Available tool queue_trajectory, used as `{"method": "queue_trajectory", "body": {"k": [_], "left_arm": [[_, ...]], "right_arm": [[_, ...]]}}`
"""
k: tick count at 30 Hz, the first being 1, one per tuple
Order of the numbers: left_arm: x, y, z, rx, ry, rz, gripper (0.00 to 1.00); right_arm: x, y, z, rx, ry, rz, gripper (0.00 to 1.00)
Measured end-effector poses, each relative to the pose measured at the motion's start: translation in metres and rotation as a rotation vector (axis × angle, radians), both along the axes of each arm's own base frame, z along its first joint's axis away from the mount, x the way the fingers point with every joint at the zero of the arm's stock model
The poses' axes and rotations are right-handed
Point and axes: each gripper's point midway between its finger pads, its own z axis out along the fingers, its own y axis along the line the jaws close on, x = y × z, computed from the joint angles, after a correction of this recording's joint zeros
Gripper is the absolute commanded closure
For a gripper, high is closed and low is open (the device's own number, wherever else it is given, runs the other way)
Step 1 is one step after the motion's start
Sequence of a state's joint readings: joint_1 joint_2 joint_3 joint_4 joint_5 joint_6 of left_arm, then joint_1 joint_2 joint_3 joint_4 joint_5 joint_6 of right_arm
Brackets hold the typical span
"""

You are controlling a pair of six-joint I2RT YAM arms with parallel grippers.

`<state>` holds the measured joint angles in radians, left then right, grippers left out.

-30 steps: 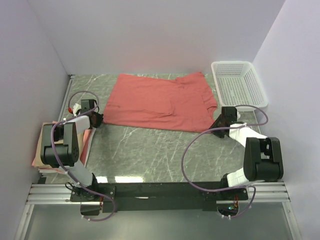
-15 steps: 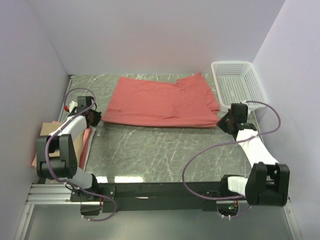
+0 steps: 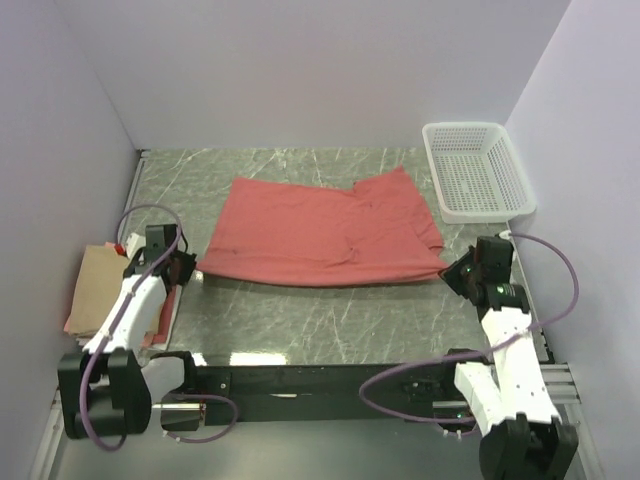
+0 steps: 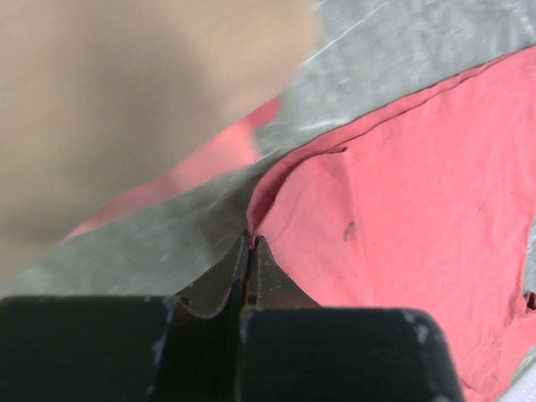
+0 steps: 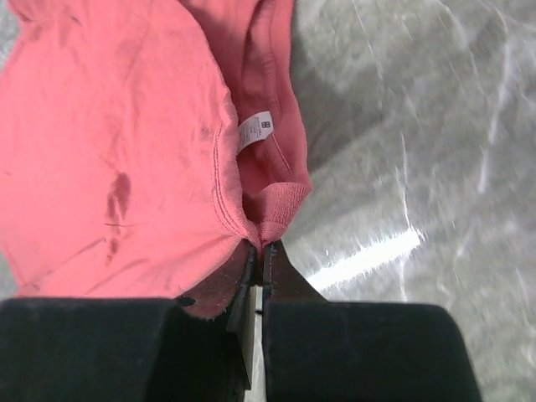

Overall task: Fold and stack the t-shirts
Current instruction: Fold the tshirt

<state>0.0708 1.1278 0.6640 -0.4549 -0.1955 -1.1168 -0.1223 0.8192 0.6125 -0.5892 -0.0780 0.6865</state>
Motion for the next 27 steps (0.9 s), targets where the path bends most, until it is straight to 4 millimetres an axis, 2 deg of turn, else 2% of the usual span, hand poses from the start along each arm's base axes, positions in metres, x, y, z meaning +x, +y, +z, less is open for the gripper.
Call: {"method": "queue_trajectory", "body": {"k": [3,5,6,7,8,9,11,12,14,16,19,22,23,26,27], "left_arm": [[-0.018,0.0,-0.004,-0.001,0.009,0.013,0.99],[-0.025,0.0,-0.006,-0.002,0.011,0.017,0.97],[-0.028,-0.001,-0.007,-0.004,0.01,0.019,0.93],[-0.03,-0.001,-0.007,-0.005,0.006,0.02,0.86],[-0.032,-0.001,-0.007,-0.005,0.007,0.019,0.69],[-0.033,-0.001,-0.006,-0.003,0.006,0.018,0.6],[-0.033,-0.001,-0.005,0.0,0.004,0.009,0.45],[-0.034,-0.001,-0.005,0.004,0.006,0.002,0.43],[-0.034,-0.001,-0.002,0.008,0.009,-0.005,0.41],[-0.026,-0.001,0.016,0.026,-0.027,-0.032,0.4],[0.0,-0.002,0.057,0.048,-0.118,-0.076,0.41],[0.041,-0.003,0.107,0.065,-0.22,-0.118,0.43],[0.061,-0.004,0.124,0.077,-0.262,-0.134,0.43],[0.121,-0.01,0.15,0.105,-0.312,-0.205,0.45],[0.137,-0.012,0.15,0.114,-0.31,-0.226,0.47]], "right_arm": [[-0.015,0.002,0.01,0.008,-0.029,-0.013,1.0],[-0.025,0.005,0.015,0.022,-0.042,-0.024,0.82],[-0.03,0.006,0.017,0.029,-0.046,-0.031,0.75],[-0.035,0.006,0.017,0.034,-0.046,-0.035,0.57],[-0.04,0.008,0.018,0.04,-0.046,-0.039,0.47],[-0.045,0.008,0.019,0.042,-0.044,-0.042,0.34],[-0.052,0.007,0.021,0.033,-0.039,-0.043,0.27],[-0.055,0.006,0.024,0.025,-0.036,-0.044,0.22],[-0.056,0.005,0.032,0.011,-0.046,-0.038,0.2],[-0.052,0.007,0.045,0.003,-0.076,-0.013,0.2],[-0.035,0.013,0.06,0.01,-0.122,0.048,0.21],[-0.003,0.018,0.066,0.005,-0.109,0.102,0.21],[0.007,0.024,0.07,-0.001,-0.113,0.137,0.21],[0.052,0.039,0.079,-0.058,-0.108,0.216,0.21],[0.069,0.044,0.081,-0.08,-0.112,0.238,0.22]]}}
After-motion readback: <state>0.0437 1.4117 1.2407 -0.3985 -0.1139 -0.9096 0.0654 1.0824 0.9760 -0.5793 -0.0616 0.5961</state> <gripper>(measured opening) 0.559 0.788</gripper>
